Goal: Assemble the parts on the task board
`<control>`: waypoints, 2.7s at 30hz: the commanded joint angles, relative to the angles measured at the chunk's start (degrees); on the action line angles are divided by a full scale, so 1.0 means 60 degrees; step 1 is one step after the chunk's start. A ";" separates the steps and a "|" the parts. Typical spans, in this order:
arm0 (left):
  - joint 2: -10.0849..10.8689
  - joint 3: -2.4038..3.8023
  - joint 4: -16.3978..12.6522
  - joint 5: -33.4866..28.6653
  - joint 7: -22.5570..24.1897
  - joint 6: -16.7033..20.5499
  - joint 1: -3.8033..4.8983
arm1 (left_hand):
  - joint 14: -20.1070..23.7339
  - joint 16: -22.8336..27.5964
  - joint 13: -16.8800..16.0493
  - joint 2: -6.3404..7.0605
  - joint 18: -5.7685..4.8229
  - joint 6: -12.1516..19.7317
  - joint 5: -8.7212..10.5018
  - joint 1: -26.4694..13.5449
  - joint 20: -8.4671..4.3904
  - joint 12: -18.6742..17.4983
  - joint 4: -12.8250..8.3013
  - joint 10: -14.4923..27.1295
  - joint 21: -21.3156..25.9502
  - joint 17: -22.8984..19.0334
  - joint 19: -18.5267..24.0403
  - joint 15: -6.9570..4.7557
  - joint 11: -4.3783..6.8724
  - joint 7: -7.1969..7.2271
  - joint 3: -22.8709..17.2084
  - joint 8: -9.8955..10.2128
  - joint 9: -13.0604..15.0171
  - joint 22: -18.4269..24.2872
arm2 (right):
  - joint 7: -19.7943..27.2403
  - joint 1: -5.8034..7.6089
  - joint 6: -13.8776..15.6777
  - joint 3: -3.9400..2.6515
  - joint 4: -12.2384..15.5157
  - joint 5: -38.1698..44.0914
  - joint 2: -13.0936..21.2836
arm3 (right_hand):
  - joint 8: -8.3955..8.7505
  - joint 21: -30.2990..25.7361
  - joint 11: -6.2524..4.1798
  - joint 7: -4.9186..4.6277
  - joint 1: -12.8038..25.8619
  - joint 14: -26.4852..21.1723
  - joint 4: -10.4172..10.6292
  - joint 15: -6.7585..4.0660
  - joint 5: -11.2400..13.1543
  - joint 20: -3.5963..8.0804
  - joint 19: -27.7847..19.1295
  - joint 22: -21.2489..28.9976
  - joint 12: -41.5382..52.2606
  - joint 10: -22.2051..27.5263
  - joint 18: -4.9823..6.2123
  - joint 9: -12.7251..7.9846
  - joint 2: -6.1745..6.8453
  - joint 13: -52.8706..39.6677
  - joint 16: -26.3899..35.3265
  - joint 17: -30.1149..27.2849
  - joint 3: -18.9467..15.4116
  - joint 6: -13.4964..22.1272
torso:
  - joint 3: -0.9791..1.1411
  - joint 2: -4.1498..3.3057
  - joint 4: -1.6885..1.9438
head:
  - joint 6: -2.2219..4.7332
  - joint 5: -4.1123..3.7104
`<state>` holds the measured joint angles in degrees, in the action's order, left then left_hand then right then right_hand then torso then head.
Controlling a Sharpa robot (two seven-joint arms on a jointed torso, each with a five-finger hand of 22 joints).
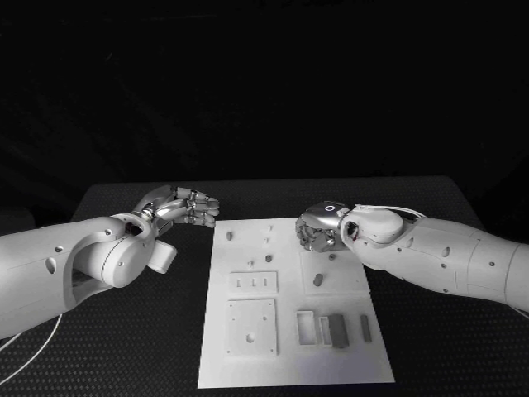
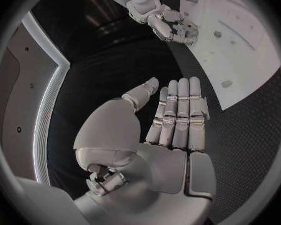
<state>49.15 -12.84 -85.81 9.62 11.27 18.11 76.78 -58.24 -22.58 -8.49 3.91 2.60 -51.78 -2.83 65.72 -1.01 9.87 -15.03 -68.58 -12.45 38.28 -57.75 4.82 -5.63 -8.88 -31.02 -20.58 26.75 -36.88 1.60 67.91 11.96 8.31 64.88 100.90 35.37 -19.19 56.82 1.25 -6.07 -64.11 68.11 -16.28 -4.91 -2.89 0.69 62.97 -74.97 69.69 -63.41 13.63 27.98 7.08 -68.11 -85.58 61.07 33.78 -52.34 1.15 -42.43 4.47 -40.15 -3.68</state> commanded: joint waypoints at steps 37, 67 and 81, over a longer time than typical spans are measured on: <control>-0.0199 0.0014 0.0086 0.0030 0.0096 -0.0142 0.0062 | 0.0035 0.0091 0.0002 0.0002 -0.0051 0.0048 -0.0013 -0.0105 0.0025 -0.0071 -0.0020 0.0006 0.0054 0.0041 0.0080 0.0010 -0.0082 -0.0037 -0.0042 0.0056 -0.0002 -0.0032 | -0.1733 0.0111 0.1814 0.0029 -0.0368 0.2753 -0.1638 | -0.0416 0.0191 -0.0376 0.0152 -0.0215 0.0345 -0.0066 -0.0283 -0.0003 0.0224 0.0027 -0.0174 0.0075 0.0567 0.0228 0.0274 -0.0562 0.0318 -0.0187 -0.0003 0.0227 -0.1408 | 0.0011 -0.0075 0.0077 | 0.0559 0.0095; -0.0204 0.0016 0.0089 0.0033 0.0079 -0.0154 0.0256 | 0.0036 0.0120 -0.0002 0.0026 -0.0050 0.0065 -0.0011 -0.0117 0.0030 -0.0100 -0.0031 0.0004 0.0061 0.0070 0.0088 0.0016 -0.0087 -0.0045 -0.0047 0.0072 0.0004 -0.0048 | -0.1681 0.0054 0.1299 0.0032 -0.0645 0.2819 -0.1824 | -0.0388 0.0148 -0.0384 0.0159 -0.0219 0.0373 -0.0065 -0.0295 -0.0003 0.0234 -0.0003 -0.0148 0.0061 0.0535 0.0228 0.0270 -0.0535 0.0379 -0.0199 -0.0039 0.0262 -0.1429 | -0.0004 -0.0120 0.0079 | 0.0465 0.0191; -0.0217 0.0016 0.0096 0.0033 0.0094 -0.0119 0.0284 | 0.0036 0.0134 -0.0005 0.0028 -0.0048 0.0070 -0.0011 -0.0117 0.0032 -0.0114 -0.0033 0.0002 0.0063 0.0085 0.0090 0.0019 -0.0088 -0.0048 -0.0056 0.0078 0.0007 -0.0056 | -0.1595 0.0011 0.1167 0.0033 -0.0655 0.2809 -0.1850 | -0.0381 0.0141 -0.0385 0.0160 -0.0213 0.0363 -0.0068 -0.0296 -0.0002 0.0236 -0.0005 -0.0144 0.0060 0.0528 0.0228 0.0270 -0.0524 0.0393 -0.0198 -0.0070 0.0263 -0.1433 | -0.0002 -0.0132 0.0077 | 0.0438 0.0183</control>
<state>48.02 -12.80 -85.16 9.65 11.24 17.94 78.36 -58.24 -22.13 -8.49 4.14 2.51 -51.57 -2.83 65.49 -0.81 9.45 -15.18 -68.58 -12.46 38.71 -57.54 4.82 -5.63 -9.09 -31.17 -20.35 26.75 -37.15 -8.18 68.05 19.98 8.50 60.87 116.89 24.38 -21.32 57.70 1.25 -6.03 -65.40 68.80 -16.44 -5.37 -2.88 1.23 63.34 -74.96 70.03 -63.41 13.24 29.56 3.55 -65.83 -86.47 60.70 35.19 -52.37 1.14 -43.17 4.90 -37.56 -2.60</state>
